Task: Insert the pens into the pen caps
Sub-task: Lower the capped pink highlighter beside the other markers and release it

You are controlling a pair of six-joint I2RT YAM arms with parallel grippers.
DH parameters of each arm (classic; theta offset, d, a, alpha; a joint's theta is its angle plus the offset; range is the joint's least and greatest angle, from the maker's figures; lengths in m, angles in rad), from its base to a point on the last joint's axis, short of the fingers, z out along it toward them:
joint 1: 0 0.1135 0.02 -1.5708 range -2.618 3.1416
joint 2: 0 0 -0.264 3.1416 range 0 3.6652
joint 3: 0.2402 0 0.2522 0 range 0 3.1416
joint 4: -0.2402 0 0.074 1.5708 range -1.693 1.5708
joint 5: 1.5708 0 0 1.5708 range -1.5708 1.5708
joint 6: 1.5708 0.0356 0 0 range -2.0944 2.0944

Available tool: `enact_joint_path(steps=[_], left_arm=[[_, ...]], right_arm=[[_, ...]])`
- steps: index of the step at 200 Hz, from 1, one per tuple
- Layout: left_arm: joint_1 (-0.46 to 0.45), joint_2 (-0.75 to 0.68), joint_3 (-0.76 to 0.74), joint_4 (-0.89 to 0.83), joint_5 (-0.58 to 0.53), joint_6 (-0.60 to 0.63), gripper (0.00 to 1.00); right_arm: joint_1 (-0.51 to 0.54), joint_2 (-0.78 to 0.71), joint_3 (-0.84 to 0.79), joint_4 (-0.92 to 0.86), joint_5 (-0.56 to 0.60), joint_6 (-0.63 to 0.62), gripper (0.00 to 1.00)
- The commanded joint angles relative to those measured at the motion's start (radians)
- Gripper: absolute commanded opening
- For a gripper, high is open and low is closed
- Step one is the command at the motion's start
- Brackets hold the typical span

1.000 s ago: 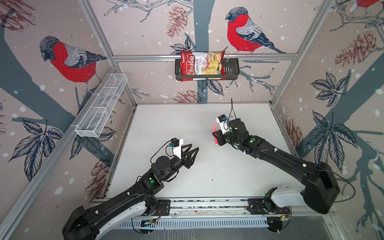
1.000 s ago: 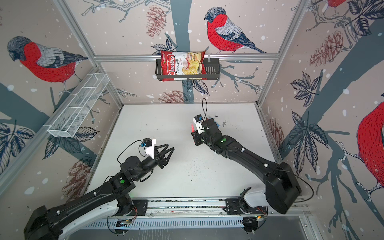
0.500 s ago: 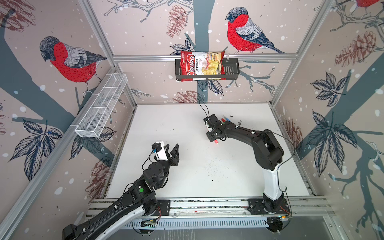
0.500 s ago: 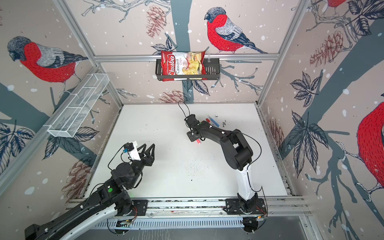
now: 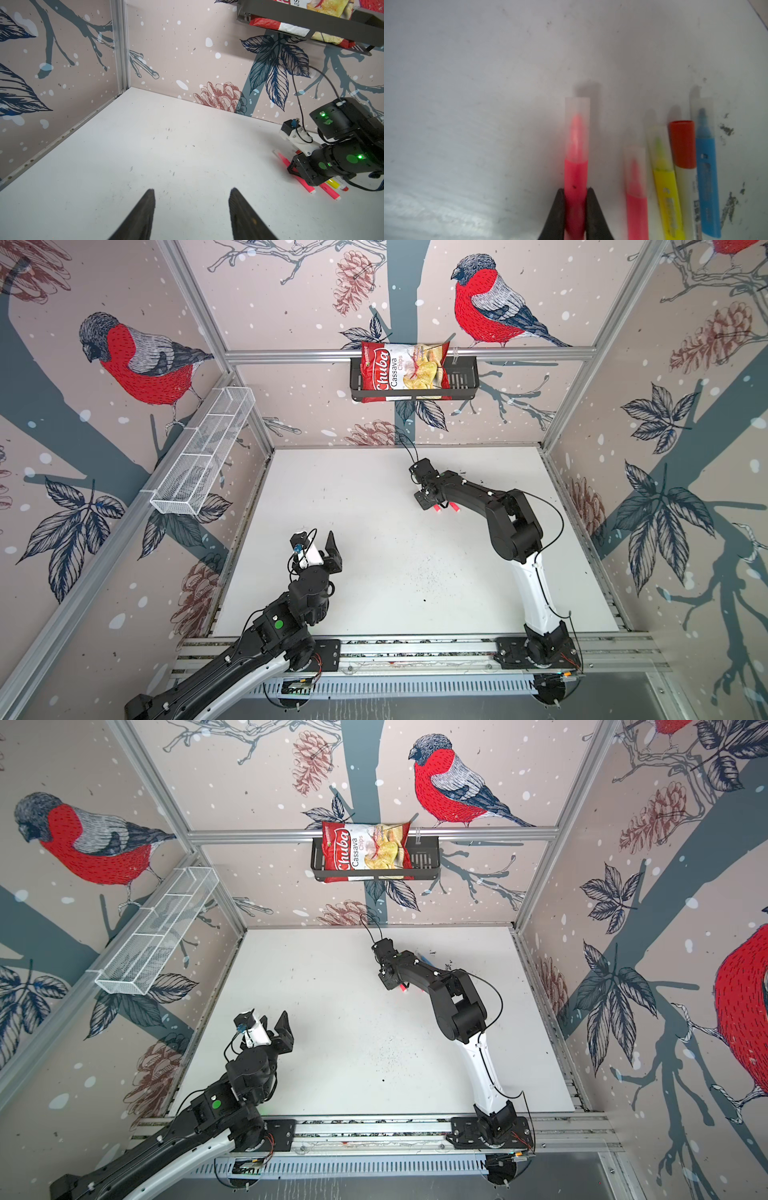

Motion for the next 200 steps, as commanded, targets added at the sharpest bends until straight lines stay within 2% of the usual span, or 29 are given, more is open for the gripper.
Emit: enact_joint_path(steps=[1,62,122,167,200], left_arm=[[0.000,-0.001,-0.004,0.002,-0.021,-0.016,0.57],[0.000,-0.008,-0.003,0.005,-0.012,-0.024,0.57],[0.000,-0.011,-0.004,0.003,0.004,-0.038,0.57],[0.001,-0.022,0.002,0.019,0.006,-0.025,0.58],[0.001,-0.016,0.008,0.022,0.008,-0.024,0.57]], right_arm=[[-0.012,0.034,-0.005,-0.095,0.014,-0.029,0.06],[-0.026,0.033,-0.023,-0.104,0.074,-0.049,0.07],[-0.008,-0.079,-0.171,-0.053,0.063,-0.036,0.08],[-0.023,-0.107,-0.220,-0.037,0.069,-0.060,0.14],[-0.022,-0.091,-0.194,-0.054,0.129,-0.066,0.16]])
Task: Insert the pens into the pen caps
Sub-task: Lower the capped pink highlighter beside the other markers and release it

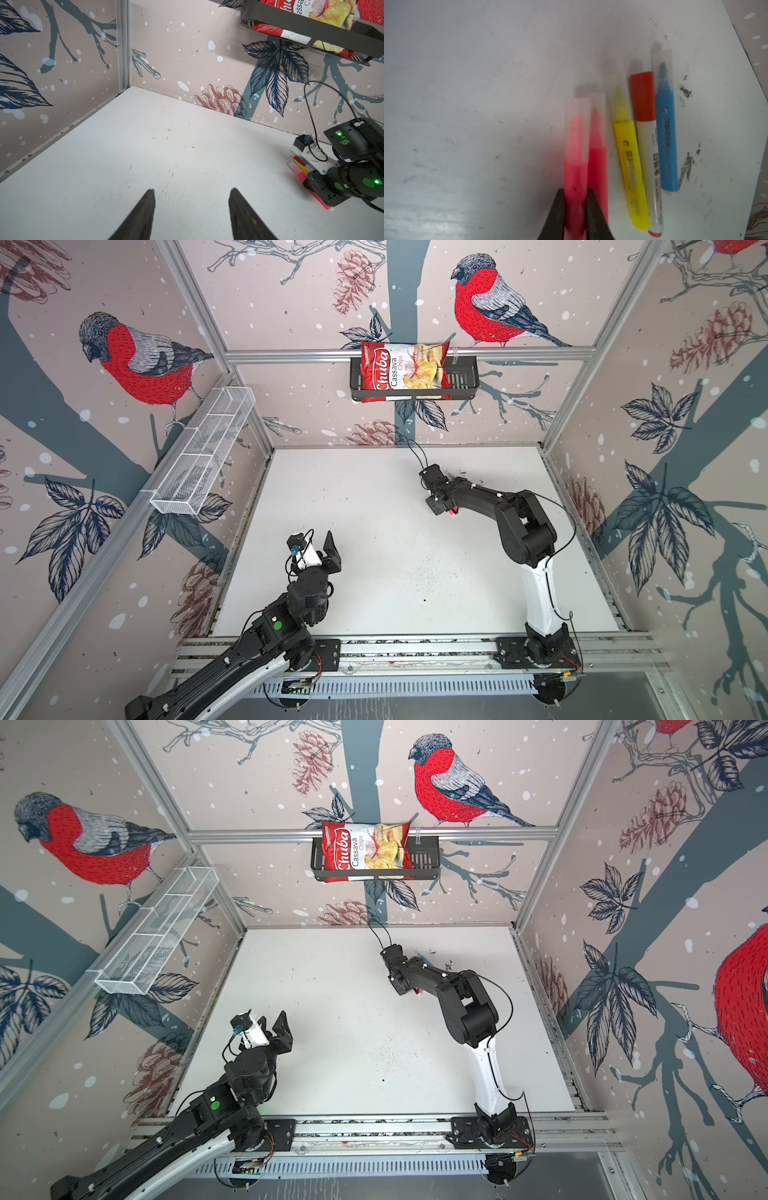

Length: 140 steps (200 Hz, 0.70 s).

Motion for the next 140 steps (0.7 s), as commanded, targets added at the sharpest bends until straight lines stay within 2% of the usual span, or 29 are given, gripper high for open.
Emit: enact_joint_path(steps=[1,31,58,103,140], left_arm=[[0.001,0.002,0.011,0.021,0.010,0.006,0.57],[0.000,-0.001,0.016,0.025,0.012,0.012,0.57],[0.000,-0.003,0.022,0.037,0.014,0.024,0.58],[0.000,0.002,0.020,0.063,0.012,0.035,0.57],[0.000,0.006,0.020,0.066,0.004,0.041,0.57]], right_arm=[[0.000,0.023,0.009,-0.114,0.017,-0.014,0.16],[0.014,0.019,0.018,-0.116,0.055,-0.022,0.17],[0.023,0.016,0.017,-0.120,0.084,-0.020,0.22],[0.052,-0.060,-0.019,-0.098,0.075,-0.011,0.35],[0.054,-0.150,-0.059,-0.075,0.037,0.009,0.38]])
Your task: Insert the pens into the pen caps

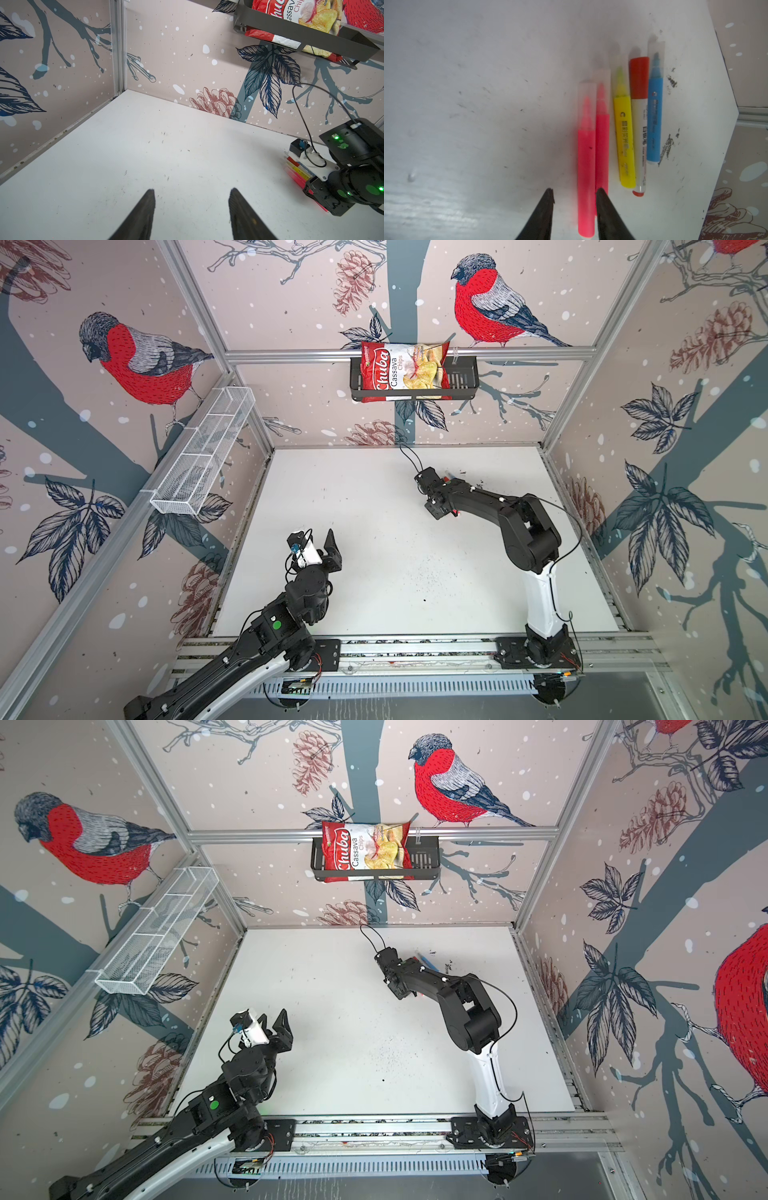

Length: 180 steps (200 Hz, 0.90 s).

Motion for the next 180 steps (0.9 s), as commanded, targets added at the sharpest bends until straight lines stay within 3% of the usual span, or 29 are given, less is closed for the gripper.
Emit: enact_joint_path(steps=[1,69,143,170,180], left_arm=[[0.000,-0.001,0.004,0.042,-0.014,0.014,0.57],[0.001,0.007,-0.007,0.071,-0.046,0.051,0.58],[0.012,0.073,-0.007,0.148,-0.118,0.147,0.58],[0.015,0.108,-0.009,0.174,-0.121,0.178,0.59],[0.016,0.117,-0.016,0.193,-0.123,0.188,0.61]], right_arm=[[0.000,-0.063,-0.026,0.009,-0.035,0.028,0.38],[-0.024,-0.377,-0.276,0.215,-0.243,0.089,0.42],[-0.133,-0.898,-0.752,0.719,-0.508,0.134,0.45],[-0.189,-1.044,-0.889,0.858,-0.534,0.195,0.49],[-0.204,-1.083,-0.925,0.884,-0.496,0.212,0.51]])
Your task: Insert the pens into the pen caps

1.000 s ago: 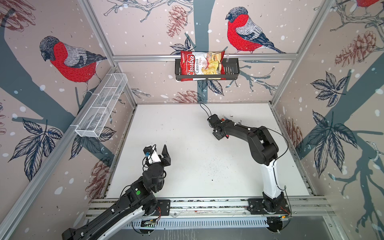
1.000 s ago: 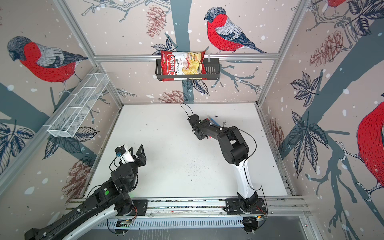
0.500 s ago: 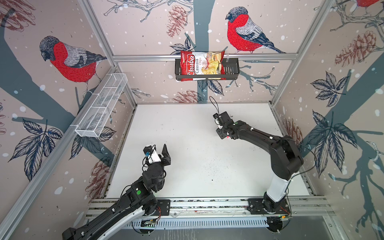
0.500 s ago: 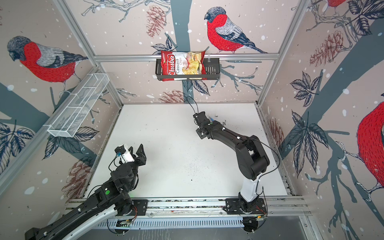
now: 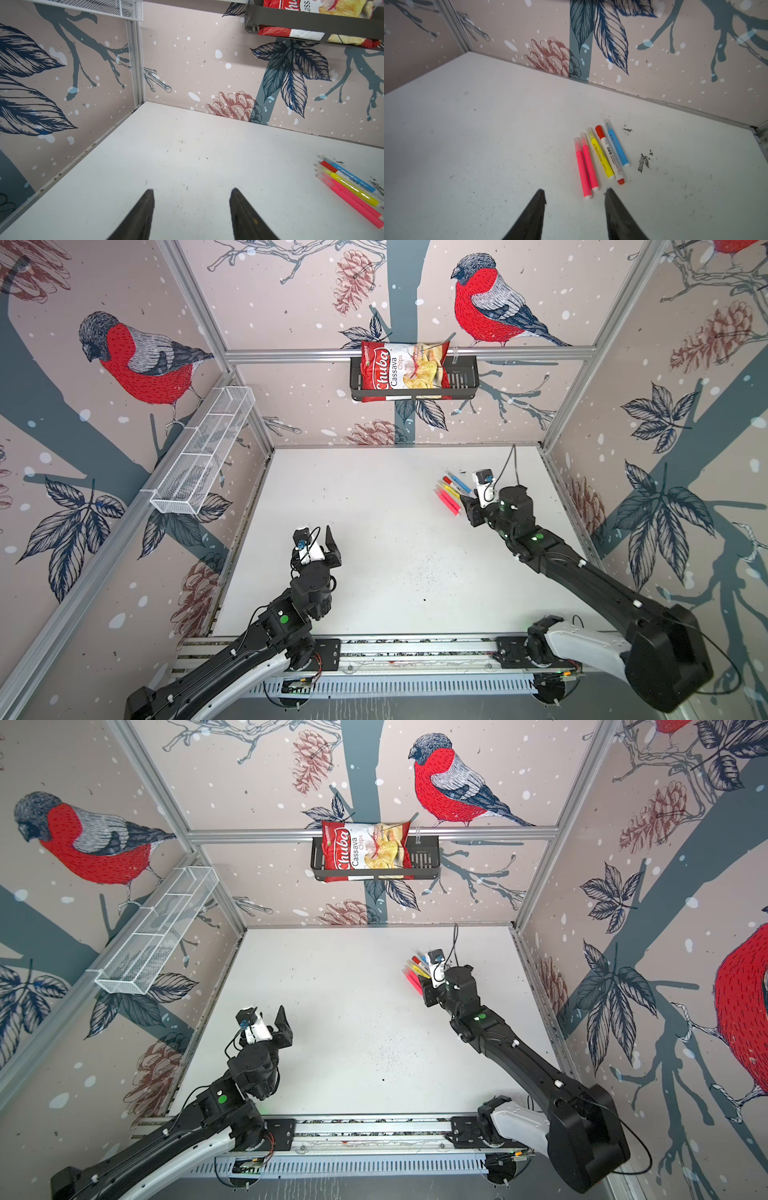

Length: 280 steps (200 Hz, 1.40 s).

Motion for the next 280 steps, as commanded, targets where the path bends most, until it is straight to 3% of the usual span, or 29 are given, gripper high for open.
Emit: enact_joint_path(steps=[1,52,99,101,103,107,128,134,138,183,199,227,256,280], left_arm=[[0.005,0.018,-0.008,0.077,-0.023,0.051,0.61],[0.011,0.026,-0.035,0.145,-0.046,0.115,0.65],[0.017,0.038,-0.039,0.156,-0.125,0.156,0.69],[0.018,0.039,-0.040,0.156,-0.125,0.157,0.69],[0.018,0.041,-0.039,0.156,-0.126,0.160,0.70],[0.018,0.044,-0.041,0.157,-0.129,0.163,0.70],[0.019,0.058,-0.044,0.160,-0.143,0.165,0.80],[0.020,0.059,-0.047,0.163,-0.146,0.165,0.96],[0.019,0.059,-0.051,0.167,-0.145,0.167,0.97],[0.022,0.050,-0.117,0.289,-0.139,0.247,0.98],[0.024,0.055,-0.134,0.326,-0.203,0.222,0.98],[0.025,0.046,-0.105,0.208,-0.280,0.141,0.98],[0.027,0.022,-0.163,0.292,-0.268,0.256,0.98],[0.039,0.028,-0.205,0.318,-0.262,0.263,0.98]], right_arm=[[-0.031,-0.081,-0.073,0.187,-0.008,0.064,0.51],[-0.056,-0.273,-0.286,0.377,0.171,0.059,0.62],[-0.069,-0.314,-0.340,0.353,0.339,0.088,0.66],[-0.068,-0.315,-0.342,0.353,0.340,0.091,0.72],[-0.069,-0.316,-0.343,0.353,0.340,0.093,0.92],[-0.069,-0.318,-0.349,0.357,0.340,0.098,1.00],[-0.070,-0.340,-0.383,0.388,0.340,0.110,1.00],[-0.071,-0.347,-0.390,0.389,0.353,0.115,1.00],[-0.071,-0.349,-0.393,0.388,0.363,0.119,1.00],[-0.074,-0.336,-0.383,0.303,0.509,0.150,1.00],[-0.077,-0.322,-0.386,0.272,0.519,0.170,0.99],[-0.079,-0.327,-0.460,0.337,0.575,0.176,0.99],[-0.084,-0.372,-0.528,0.364,0.620,0.143,0.99],[-0.091,-0.380,-0.628,0.505,0.697,0.118,0.99]])
